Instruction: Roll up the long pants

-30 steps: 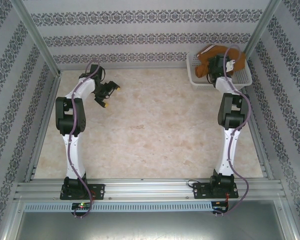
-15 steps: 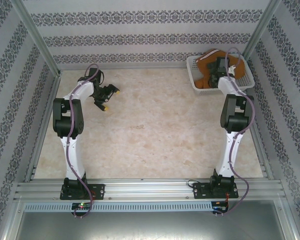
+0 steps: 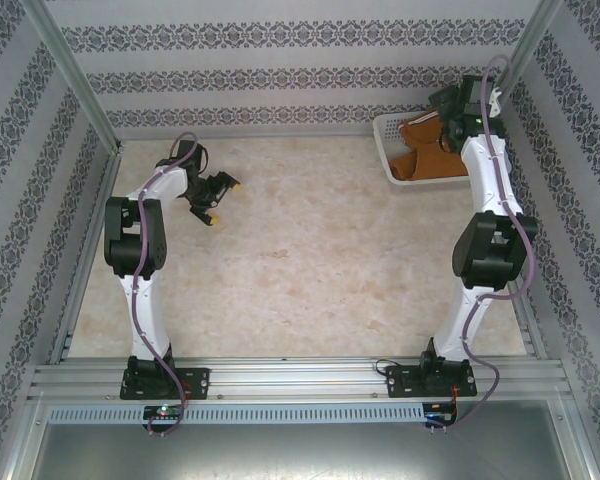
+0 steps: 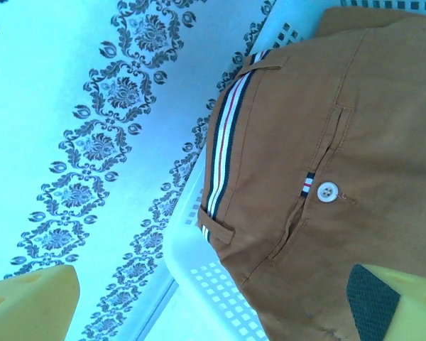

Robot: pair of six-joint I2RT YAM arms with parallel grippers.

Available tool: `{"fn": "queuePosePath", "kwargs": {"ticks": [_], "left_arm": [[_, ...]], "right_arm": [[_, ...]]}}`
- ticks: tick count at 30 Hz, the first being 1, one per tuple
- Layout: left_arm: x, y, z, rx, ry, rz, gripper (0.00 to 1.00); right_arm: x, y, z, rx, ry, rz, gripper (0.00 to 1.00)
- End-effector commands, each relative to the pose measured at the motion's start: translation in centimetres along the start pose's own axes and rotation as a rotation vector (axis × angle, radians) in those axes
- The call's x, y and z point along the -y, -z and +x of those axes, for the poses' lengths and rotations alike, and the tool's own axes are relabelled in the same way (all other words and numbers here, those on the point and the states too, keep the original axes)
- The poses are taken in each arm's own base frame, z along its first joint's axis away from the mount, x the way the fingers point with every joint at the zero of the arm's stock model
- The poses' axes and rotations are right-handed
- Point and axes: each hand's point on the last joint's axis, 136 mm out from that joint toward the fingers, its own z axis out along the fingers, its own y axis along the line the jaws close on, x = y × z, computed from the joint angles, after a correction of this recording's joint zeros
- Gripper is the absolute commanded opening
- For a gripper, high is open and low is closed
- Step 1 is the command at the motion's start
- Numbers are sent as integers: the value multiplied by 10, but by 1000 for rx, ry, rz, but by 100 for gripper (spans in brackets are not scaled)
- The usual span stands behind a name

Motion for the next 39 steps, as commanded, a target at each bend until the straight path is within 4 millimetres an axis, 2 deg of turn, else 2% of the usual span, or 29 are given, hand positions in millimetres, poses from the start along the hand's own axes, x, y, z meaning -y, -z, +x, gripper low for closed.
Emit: {"fn": "queuePosePath", "kwargs": {"ticks": [1,2,3,4,5,7,8,9,11,13,16,20,23,26,28,32,36,37,39], "left_arm": [[17,28,0,37,-10,67,96],[17,30,0,42,-13,71,96],[17,32,1,46,-16,72,96],[18,34,0,55,-24,72,96],[19,38,-2,71,-44,72,96],[22,53,-10,134,-102,67,96],[24,60,-16,178,-148,70,96],[27,74,-23,246,-210,73,100],[29,97,-31,360,-328,58,100],[33,112,-30,411,-430,59,100],[17,133,-27,503,-503,6,100],[-7,178,-20,799,-537,69,100],[-37,199,-23,1004,-591,-2,100],[-60,182,-25,1004,-732,-138,100],[-73,169,-21,985,-724,-141,100],[-88,152,-10,1014,-725,-54,100],[-82,154,-7,1026,-787,-27,100],[-80,151,-5,1012,-809,-20,100],[-80,150,-1,1000,-841,-15,100]], "right_arm": [[12,-3,17,-60,119,32,91],[4,1,19,-51,153,5,82],[-5,5,21,-51,190,-33,59],[-14,10,24,-49,235,-68,4],[-23,18,30,-45,300,-87,0],[-38,33,49,-70,464,-128,0],[-42,42,63,-90,556,-138,5],[-41,51,79,-101,651,-137,38],[-26,67,103,-82,797,-93,96],[-3,80,126,-68,872,-92,98],[38,97,149,-8,889,-145,98],[91,99,157,89,959,-99,98],[127,84,155,167,1026,-11,98],[153,65,154,194,995,-3,98],[162,54,160,191,985,-20,98],[160,56,172,213,1031,-69,98],[163,64,170,265,987,-129,98],[169,62,174,239,977,-157,98],[163,61,177,296,972,-240,98]]}}
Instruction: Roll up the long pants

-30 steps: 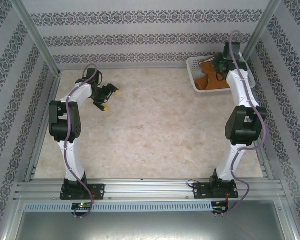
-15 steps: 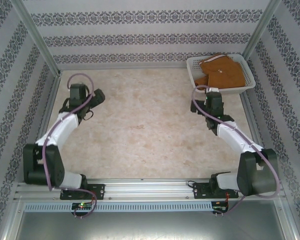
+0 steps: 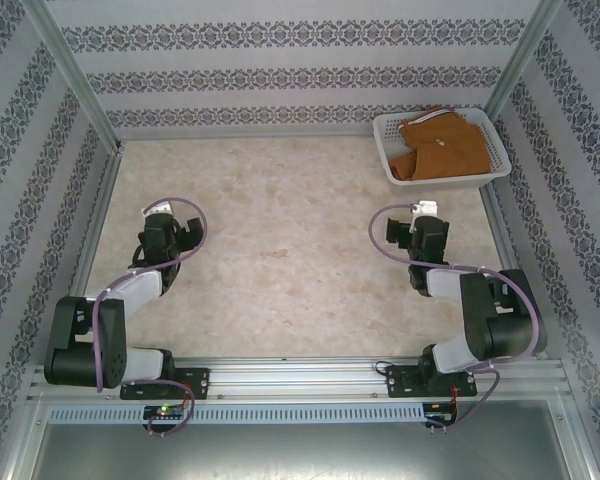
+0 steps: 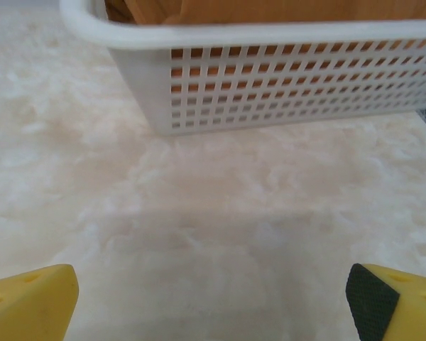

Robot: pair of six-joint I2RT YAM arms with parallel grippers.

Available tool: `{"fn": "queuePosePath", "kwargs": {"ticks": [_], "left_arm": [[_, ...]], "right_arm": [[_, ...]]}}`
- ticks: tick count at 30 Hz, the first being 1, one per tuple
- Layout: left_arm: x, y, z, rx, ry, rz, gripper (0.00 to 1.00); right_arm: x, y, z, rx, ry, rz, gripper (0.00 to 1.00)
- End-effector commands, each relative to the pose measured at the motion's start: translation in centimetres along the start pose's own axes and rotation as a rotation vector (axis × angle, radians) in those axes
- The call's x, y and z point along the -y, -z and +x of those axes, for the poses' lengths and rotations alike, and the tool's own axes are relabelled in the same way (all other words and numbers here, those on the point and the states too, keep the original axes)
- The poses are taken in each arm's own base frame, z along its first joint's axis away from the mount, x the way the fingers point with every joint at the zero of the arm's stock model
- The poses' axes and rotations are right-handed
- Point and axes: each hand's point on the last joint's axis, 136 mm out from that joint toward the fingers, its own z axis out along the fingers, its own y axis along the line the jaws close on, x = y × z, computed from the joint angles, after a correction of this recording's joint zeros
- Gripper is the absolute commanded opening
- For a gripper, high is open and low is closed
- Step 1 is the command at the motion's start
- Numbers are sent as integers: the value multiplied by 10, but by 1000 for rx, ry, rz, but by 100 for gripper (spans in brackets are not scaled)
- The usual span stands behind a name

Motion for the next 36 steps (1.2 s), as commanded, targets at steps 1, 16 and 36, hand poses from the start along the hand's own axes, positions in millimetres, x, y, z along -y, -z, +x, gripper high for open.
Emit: {"fn": "queuePosePath", "kwargs": {"ticks": [1,16,36], "left_arm": [[8,9,-36,135,-58,51,100],[30,-27,15,124,-222,176,100],[23,-27,11,134,-200,130,100]], "right_arm": [[-7,2,-23,134,-19,-71,98],[-9,2,-20,109,-11,-86,98],[-9,2,-19,104,-10,-86,98]]}}
